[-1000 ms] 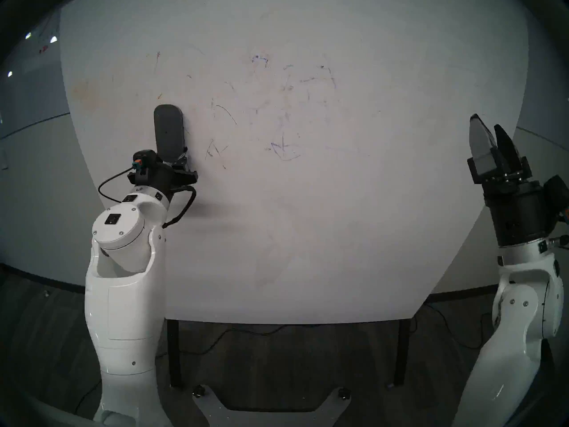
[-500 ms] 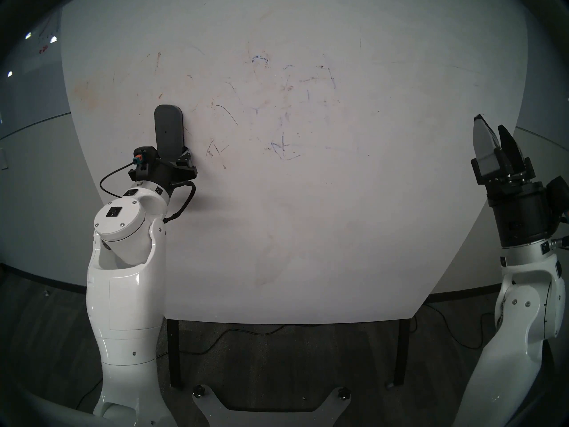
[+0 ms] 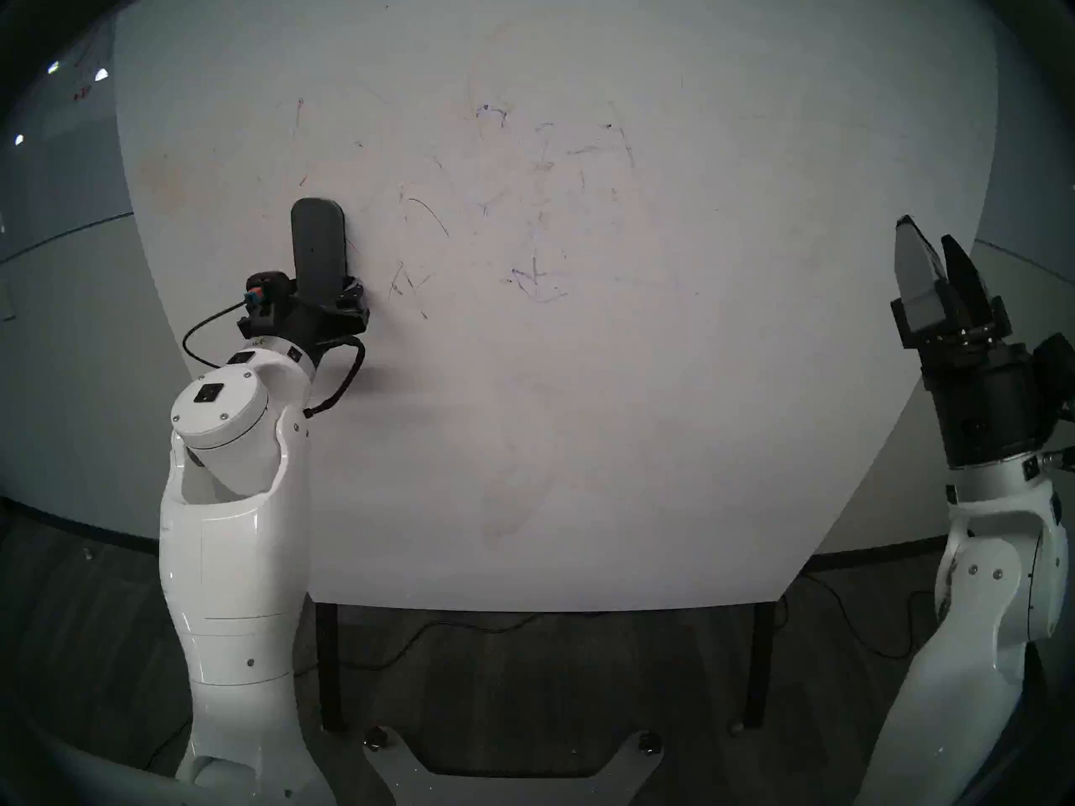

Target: Erase all marks on the whiteboard with the eraser

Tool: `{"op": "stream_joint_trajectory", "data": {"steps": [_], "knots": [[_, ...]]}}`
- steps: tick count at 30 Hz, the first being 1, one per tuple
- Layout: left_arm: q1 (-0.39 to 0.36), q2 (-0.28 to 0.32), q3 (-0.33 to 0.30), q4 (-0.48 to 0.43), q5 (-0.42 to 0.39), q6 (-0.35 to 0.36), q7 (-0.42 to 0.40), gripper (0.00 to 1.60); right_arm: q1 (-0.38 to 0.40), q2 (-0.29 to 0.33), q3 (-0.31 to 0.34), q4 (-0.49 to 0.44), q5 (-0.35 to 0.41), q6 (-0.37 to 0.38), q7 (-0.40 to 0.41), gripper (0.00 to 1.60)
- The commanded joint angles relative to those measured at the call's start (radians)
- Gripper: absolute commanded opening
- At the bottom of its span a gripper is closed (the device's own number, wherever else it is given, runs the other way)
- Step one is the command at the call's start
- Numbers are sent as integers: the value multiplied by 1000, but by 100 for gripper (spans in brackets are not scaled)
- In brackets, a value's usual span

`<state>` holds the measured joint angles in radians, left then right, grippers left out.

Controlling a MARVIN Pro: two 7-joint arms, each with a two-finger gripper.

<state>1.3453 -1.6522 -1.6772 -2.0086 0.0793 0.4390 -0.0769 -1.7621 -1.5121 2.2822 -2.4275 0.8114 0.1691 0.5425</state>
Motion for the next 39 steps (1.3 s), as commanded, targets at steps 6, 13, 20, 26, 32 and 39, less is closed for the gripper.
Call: {"op": "stream_joint_trajectory", "data": {"steps": [6, 13, 20, 26, 32, 39], "knots": [[-2, -2, 37, -60, -22, 9, -31, 160, 7, -1, -3, -16, 2, -4, 4, 160], [10, 9, 51, -76, -18, 10, -45, 160, 8, -4, -2, -16, 2, -4, 8, 160], [2, 18, 43, -56, -8, 5, -33, 160, 8, -6, 6, -16, 2, -5, 11, 160], [21, 11, 43, -92, -14, 6, -38, 160, 9, -9, 9, -16, 3, -4, 14, 160], [65, 13, 56, -156, -33, 15, -49, 160, 10, -11, 4, -16, 2, 0, 14, 160], [91, 16, 66, -216, -46, 10, -50, 160, 11, -10, 2, -16, -1, 3, 13, 160]]}}
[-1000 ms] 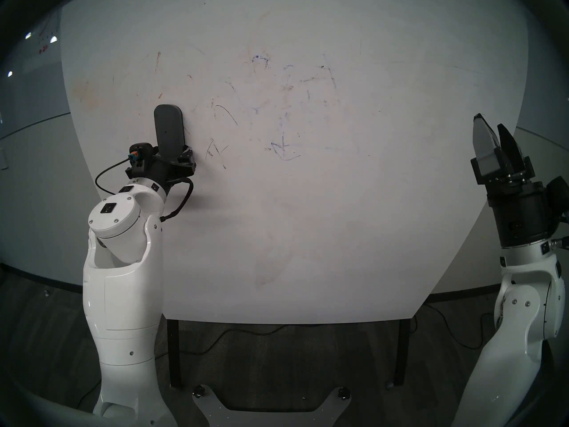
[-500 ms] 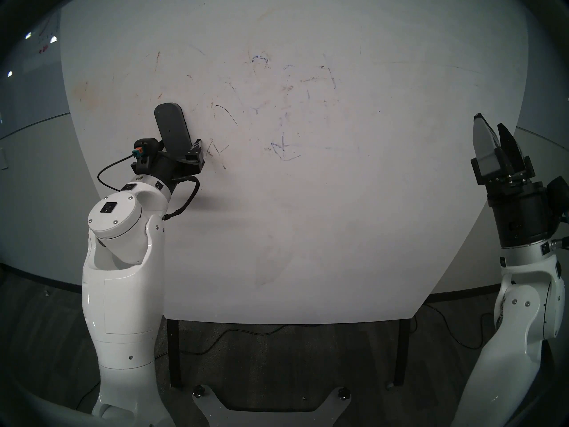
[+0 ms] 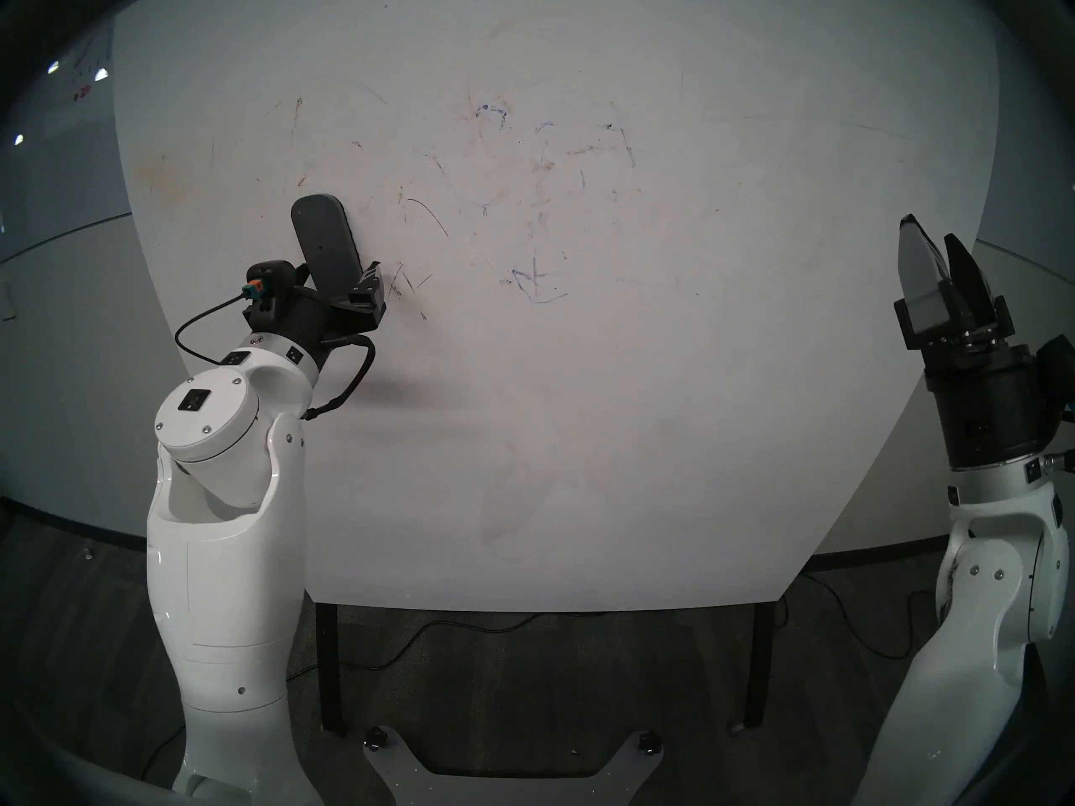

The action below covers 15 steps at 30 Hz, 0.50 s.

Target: Erase all marks on the whiteboard with the eraser

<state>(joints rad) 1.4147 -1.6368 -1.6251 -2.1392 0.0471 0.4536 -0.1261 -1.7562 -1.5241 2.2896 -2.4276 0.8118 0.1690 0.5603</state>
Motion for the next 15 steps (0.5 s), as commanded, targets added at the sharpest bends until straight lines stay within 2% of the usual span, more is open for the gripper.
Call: {"op": "stream_joint_trajectory", "data": {"steps": [1, 15], "knots": [[26, 2, 16, -94, -15, -3, 0, 160, 6, 2, -6, -16, -1, 3, -5, 160], [170, 33, 79, -238, -66, 8, -44, 160, 6, 4, -12, -16, -4, 5, -11, 160]]}}
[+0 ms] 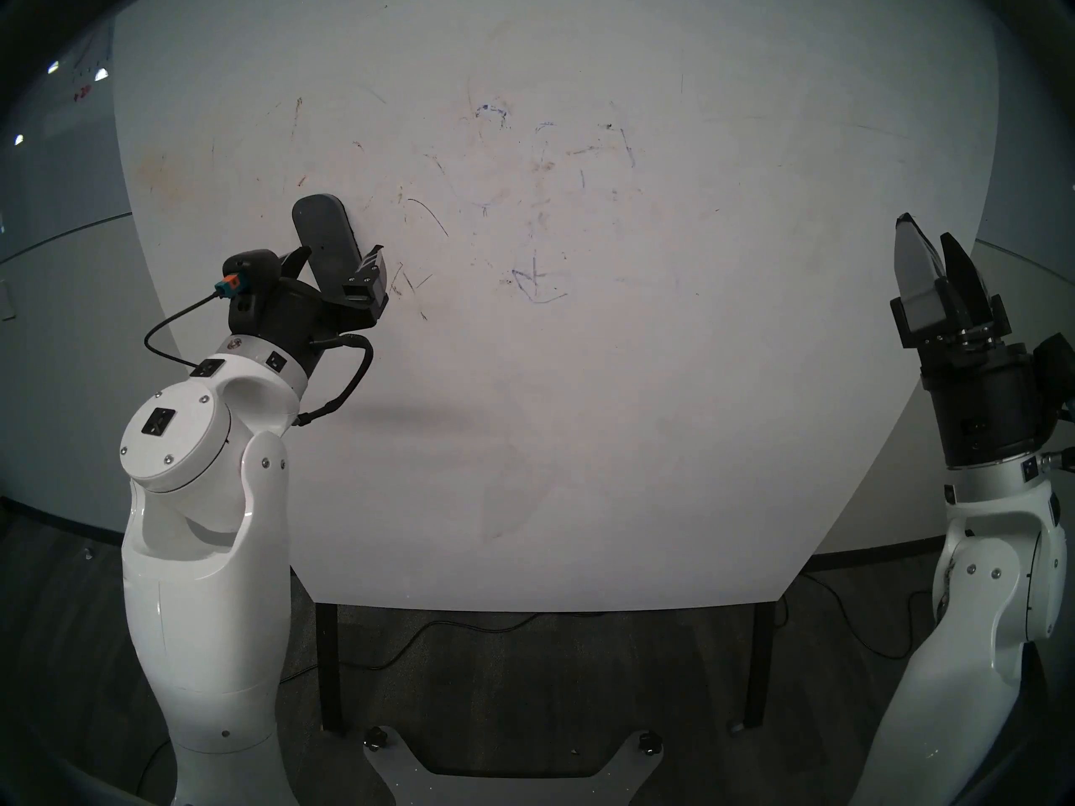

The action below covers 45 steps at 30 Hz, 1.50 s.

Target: Erase all marks on the whiteboard with the eraser

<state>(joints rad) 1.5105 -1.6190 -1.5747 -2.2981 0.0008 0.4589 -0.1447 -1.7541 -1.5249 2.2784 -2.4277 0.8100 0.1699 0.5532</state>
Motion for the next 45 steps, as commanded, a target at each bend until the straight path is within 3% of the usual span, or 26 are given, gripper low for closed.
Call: {"op": "stream_joint_trajectory", "data": {"steps": [1, 9, 13, 18, 34, 45], "knots": [[74, 15, 28, -79, -20, 3, -25, 160, 4, 4, -1, -16, -3, 4, -4, 160], [146, 79, 56, -137, -1, -83, -90, 160, 0, 8, -3, -16, -7, 7, -13, 160], [203, 120, 60, -145, 27, -177, -115, 160, -6, 9, -10, -16, -13, 12, -21, 160], [274, 104, 58, -145, 30, -253, -104, 160, -8, 11, -24, -16, -24, 24, -31, 160], [380, 78, 52, -74, 4, -492, -83, 160, -3, 13, -51, -16, -65, 56, -55, 160], [392, 79, 55, -43, -15, -563, -78, 160, -10, 6, -65, -16, -92, 62, -70, 160]]}}
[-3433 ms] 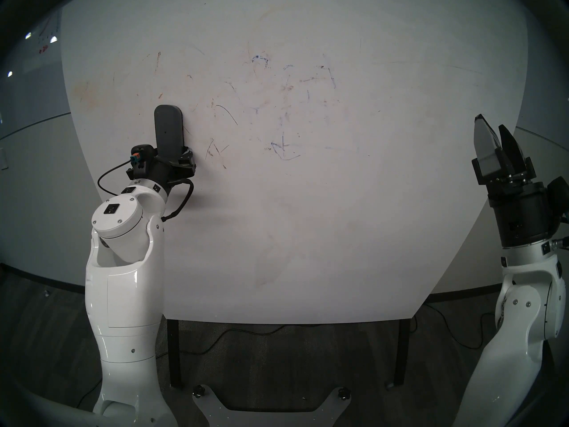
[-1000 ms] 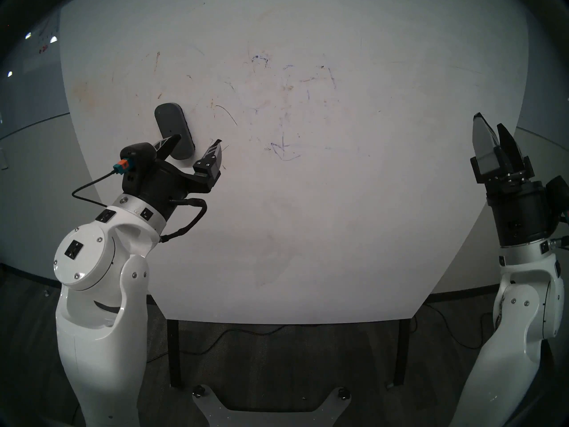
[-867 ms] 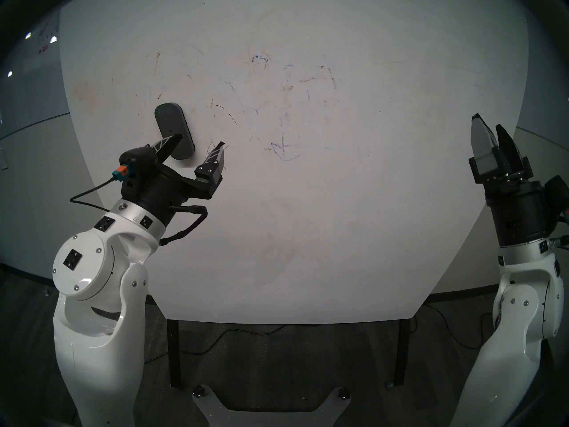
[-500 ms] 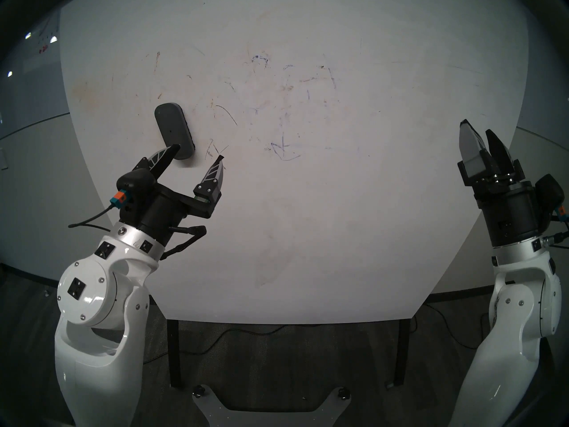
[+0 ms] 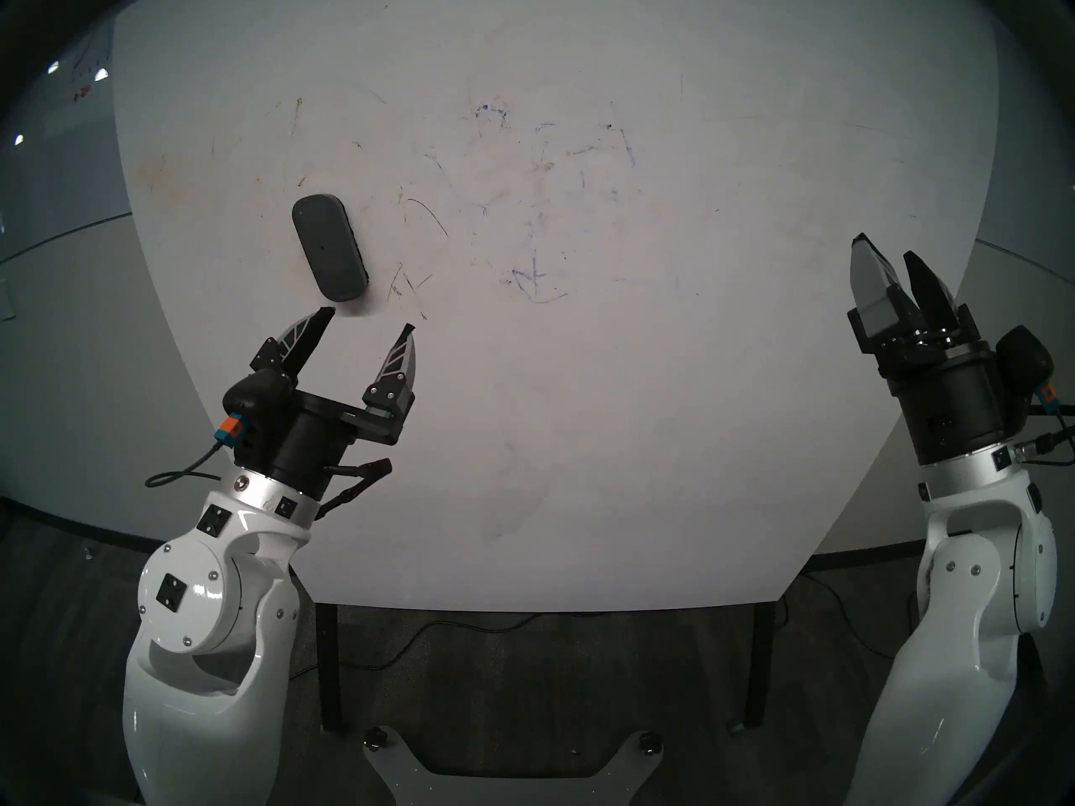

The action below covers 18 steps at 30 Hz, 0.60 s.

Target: Erase all marks on the whiteboard with the eraser

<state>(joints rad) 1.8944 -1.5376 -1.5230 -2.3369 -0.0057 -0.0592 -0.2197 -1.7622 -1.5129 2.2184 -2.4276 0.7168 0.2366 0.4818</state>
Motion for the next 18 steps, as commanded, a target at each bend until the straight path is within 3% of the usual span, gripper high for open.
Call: {"op": "stream_joint_trajectory", "data": {"steps": [1, 18], "knots": [[8, -2, 3, -3, -9, -49, -3, 160, -2, -6, -6, -16, 0, -5, 1, 160], [6, 4, 3, 6, -19, -67, -6, 160, 3, -7, -15, -16, -14, -9, 3, 160]]}}
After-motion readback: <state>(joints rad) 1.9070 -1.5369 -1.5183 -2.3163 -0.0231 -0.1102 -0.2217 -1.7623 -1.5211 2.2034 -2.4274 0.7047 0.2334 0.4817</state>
